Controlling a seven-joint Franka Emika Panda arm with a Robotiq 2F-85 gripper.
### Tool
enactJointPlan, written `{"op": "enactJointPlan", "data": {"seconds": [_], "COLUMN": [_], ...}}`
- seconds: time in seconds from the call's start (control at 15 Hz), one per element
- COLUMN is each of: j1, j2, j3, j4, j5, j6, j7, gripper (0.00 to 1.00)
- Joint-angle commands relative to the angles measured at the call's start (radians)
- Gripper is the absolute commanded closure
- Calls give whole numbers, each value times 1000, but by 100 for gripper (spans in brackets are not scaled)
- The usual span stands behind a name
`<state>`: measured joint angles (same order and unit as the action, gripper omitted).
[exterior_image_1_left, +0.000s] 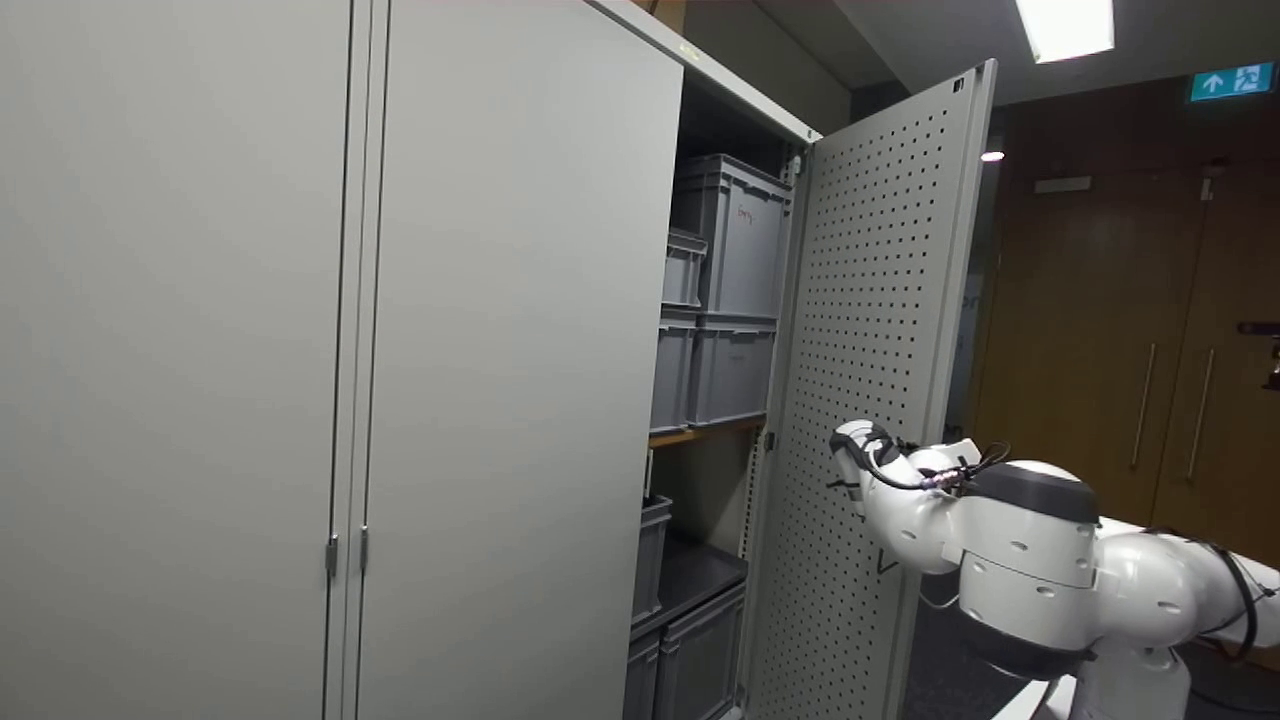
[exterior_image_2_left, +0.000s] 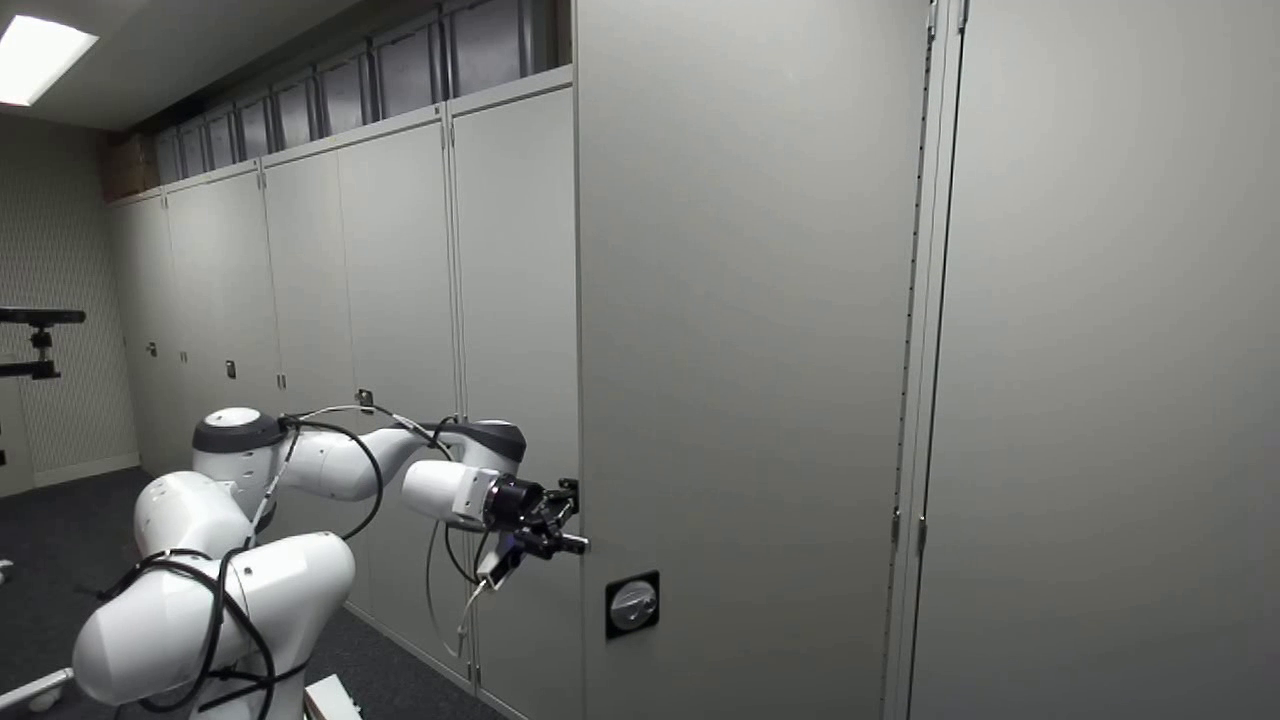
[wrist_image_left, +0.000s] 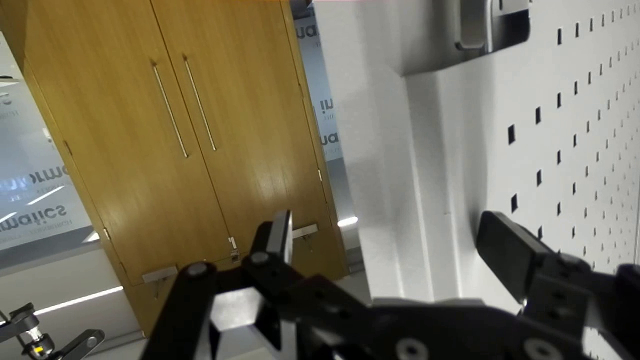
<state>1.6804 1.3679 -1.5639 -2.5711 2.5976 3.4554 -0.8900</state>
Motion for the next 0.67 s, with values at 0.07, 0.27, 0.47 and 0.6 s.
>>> {"op": "enactJointPlan", "data": {"seconds": [0.07,0.27,0.47,0.6], "j1": [-20,-26,-32,-38], "j2": [-38,-39,-40,-41], "j3": [-36,-36,-36,-36], "j4": [-20,-21,-23,-24], "j5": [0,0,0,0], "j6": [0,0,0,0], "j7": [-27,-28,-27,-27], "gripper": [0,0,0,0]}}
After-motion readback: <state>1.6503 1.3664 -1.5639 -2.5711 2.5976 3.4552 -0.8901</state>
